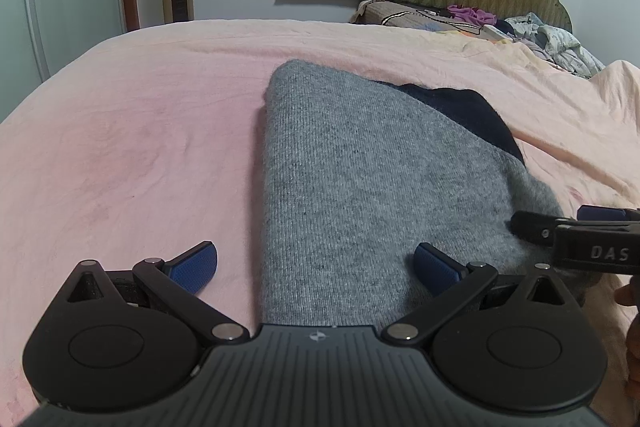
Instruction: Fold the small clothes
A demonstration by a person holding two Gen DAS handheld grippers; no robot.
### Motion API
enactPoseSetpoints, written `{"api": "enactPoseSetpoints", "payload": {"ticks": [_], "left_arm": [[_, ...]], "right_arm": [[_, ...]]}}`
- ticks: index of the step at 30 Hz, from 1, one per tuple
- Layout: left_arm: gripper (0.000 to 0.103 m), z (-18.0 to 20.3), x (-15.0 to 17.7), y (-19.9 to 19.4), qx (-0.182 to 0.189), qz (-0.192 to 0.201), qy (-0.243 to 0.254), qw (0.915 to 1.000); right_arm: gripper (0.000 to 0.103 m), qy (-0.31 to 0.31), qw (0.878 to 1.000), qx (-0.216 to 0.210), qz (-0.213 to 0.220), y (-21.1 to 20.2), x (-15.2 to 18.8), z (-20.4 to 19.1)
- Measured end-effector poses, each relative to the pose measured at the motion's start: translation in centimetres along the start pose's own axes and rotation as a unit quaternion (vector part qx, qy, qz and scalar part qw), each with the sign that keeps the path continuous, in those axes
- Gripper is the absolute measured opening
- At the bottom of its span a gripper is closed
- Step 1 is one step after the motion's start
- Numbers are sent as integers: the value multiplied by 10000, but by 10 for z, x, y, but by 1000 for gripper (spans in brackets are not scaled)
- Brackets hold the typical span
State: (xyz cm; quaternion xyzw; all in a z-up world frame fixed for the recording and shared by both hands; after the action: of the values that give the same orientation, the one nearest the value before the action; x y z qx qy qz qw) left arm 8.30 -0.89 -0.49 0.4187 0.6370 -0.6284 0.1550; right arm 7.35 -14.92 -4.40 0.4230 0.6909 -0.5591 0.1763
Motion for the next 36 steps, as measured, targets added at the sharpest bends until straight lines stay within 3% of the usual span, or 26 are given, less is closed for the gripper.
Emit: {"api": "enactPoseSetpoints", "payload": {"ticks": [7, 11, 36], "left_arm": [[103, 5, 2, -6, -63, -10, -16, 10000], [103, 5, 3, -11, -77, 20, -11, 10000], [103, 1, 19, -37, -79, 51, -170, 9998]], "right_arm": [[102, -282, 9996, 36, 9, -3, 8, -4], [102, -17, 10000, 7, 33, -8, 6, 0], [102, -64, 10000, -23, 66, -44, 32, -10]]}}
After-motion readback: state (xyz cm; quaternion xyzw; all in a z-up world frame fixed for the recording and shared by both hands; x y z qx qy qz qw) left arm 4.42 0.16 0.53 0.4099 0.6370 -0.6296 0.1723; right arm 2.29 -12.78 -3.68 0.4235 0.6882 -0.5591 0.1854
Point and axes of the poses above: each gripper's, at about its wrist camera, not at the fingertips, and y roughly the way its jaws point, z to its right, x to its underside, the point moved 1 cm from there along y, roughly the way its jaws point, and after that the axes turned 15 degrees about y, right-handed, at the moved point
